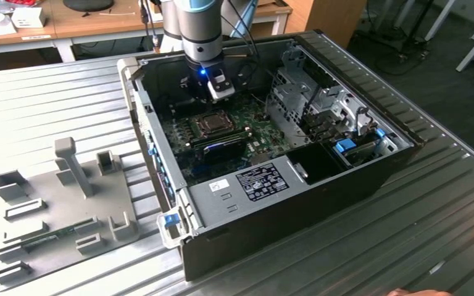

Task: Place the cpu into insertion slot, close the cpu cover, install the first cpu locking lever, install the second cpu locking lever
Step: 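Install the first cpu locking lever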

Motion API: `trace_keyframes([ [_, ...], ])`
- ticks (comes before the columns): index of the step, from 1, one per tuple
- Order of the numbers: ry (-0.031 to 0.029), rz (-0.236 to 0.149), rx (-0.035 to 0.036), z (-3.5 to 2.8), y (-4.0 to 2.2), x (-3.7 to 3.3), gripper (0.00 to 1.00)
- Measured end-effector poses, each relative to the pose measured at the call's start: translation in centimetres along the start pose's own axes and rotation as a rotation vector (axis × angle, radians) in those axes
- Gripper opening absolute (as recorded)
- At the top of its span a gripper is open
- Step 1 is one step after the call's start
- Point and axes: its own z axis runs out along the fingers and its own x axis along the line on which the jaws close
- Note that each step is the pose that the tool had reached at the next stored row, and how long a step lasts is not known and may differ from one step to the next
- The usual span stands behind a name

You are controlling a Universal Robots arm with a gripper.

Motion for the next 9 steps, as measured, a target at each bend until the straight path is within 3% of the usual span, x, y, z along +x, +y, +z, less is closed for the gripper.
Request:
trace_keyframes([
  [9, -0.0052, -0.001, -0.0028, 0.22, -0.08, 0.01, 0.11],
])
